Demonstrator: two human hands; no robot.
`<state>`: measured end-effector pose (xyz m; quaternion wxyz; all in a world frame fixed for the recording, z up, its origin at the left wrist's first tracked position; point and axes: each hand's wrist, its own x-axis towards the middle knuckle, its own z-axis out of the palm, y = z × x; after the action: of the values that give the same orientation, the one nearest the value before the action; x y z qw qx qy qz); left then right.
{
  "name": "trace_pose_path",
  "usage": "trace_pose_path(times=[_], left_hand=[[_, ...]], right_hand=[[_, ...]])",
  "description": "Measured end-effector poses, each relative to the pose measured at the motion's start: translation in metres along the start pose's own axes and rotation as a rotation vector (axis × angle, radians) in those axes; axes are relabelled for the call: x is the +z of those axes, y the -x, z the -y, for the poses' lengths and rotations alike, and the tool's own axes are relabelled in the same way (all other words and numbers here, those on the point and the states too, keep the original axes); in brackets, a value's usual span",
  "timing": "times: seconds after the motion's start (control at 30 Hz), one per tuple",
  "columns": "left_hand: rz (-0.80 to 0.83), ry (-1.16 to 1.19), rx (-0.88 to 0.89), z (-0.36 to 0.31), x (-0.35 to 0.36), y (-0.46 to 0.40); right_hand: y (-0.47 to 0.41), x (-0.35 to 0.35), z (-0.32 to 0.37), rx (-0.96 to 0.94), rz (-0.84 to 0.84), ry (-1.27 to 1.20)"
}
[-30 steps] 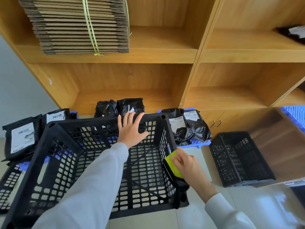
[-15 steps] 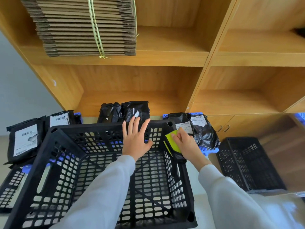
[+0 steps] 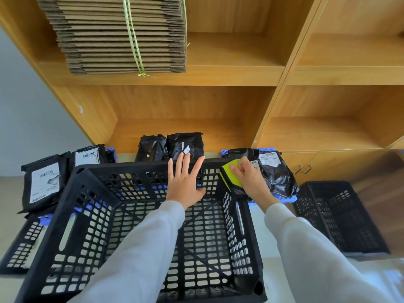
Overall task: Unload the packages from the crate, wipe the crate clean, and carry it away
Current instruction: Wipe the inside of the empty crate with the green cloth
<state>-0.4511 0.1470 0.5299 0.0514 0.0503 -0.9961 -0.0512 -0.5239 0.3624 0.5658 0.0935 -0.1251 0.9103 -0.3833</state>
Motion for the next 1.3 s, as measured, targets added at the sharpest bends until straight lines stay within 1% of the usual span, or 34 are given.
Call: trace_pose_path(times=[0.3, 0.37, 0.53, 0.67, 0.87, 0.97, 1.03, 1.1, 1.3], left_hand=[[0.115, -0.006, -0.011, 0.001, -0.009, -0.001], [0.164, -0.015, -0.016, 0.0, -0.013, -0.003], [0.349, 0.0, -0.035, -0.001, -0.03, -0.011], [0.418, 0.021, -0.043, -0.001, -0.038, -0.013], [0.41, -0.019, -0.049, -0.003, -0.036, -0.01], [0.39, -0.047, -0.047, -0.004, -0.032, -0.01], [0.392, -0.029, -0.047, -0.004, -0.032, -0.012], [0.397, -0.011, -0.048, -0.003, -0.032, -0.013], [0.334, -0.023, -0.039, -0.003, -0.027, -0.01]], right_hand=[[0.052, 0.001, -0.005, 0.042, -0.005, -0.014], [0.071, 0.001, -0.008, 0.06, -0.006, -0.056], [0.118, 0.005, -0.017, 0.07, -0.009, -0.126], [0.145, 0.007, -0.022, 0.067, 0.0, -0.1], [0.179, 0.009, -0.029, 0.056, -0.027, -0.083], [0.182, 0.008, -0.028, 0.013, -0.047, 0.025], [0.176, 0.007, -0.025, -0.008, -0.058, 0.102], [0.166, 0.007, -0.025, -0.021, -0.063, 0.121], [0.121, 0.006, -0.019, -0.057, -0.057, 0.072]])
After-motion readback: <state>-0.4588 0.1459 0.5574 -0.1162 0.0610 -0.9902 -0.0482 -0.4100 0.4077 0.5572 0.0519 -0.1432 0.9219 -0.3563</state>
